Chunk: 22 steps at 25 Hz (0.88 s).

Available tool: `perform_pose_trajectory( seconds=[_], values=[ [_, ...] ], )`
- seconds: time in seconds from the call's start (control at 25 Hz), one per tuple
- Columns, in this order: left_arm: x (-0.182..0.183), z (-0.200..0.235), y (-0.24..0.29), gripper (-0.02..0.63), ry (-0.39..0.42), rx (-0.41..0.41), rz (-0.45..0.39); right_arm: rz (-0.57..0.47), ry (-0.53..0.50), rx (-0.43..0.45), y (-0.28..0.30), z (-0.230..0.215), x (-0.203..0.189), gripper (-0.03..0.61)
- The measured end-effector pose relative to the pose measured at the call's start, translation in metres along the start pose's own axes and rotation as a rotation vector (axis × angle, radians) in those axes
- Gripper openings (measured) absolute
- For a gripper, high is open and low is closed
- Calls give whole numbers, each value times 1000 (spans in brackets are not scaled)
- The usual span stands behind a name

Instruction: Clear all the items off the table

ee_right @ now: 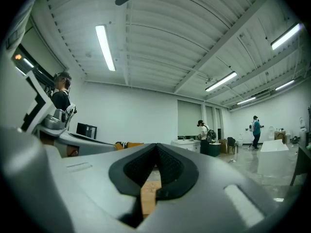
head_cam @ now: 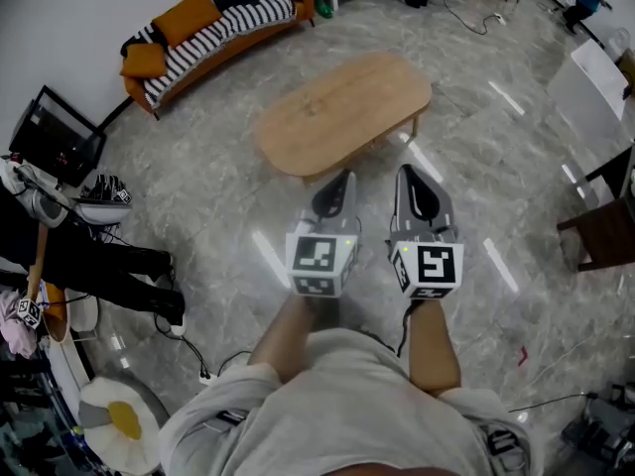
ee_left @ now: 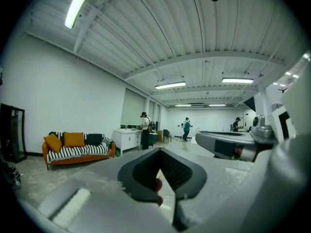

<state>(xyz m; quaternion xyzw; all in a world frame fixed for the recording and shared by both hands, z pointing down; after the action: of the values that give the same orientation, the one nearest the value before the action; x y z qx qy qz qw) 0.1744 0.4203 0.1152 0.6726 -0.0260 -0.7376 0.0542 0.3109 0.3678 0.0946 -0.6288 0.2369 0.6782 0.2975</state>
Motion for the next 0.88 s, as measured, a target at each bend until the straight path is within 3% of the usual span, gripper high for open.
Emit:
perform_pose_trajectory(
  seconds=[0.36, 0.6, 0.88],
  values=[
    [22, 137, 63, 20, -41, 30, -1, 22, 7, 31, 138, 42, -4, 6],
    [35, 194, 98, 20, -33, 48, -9, 21, 12, 25, 201, 41, -6, 6],
    [37, 256, 126, 20, -96, 108, 15, 67, 1, 62, 266, 48, -13, 8]
  ],
)
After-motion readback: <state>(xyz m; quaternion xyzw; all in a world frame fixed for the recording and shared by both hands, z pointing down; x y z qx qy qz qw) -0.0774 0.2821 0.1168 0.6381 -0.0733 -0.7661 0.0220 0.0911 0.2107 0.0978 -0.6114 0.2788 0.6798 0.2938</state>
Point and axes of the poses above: the fingertips, and each gripper's own axes: y forward along the fingers, z to its left, x out of its top, the point moved 7 cm from there along -y, backward along the fingers, and after that the axes turned 2 degrees about -y, right-handed, at the moved point
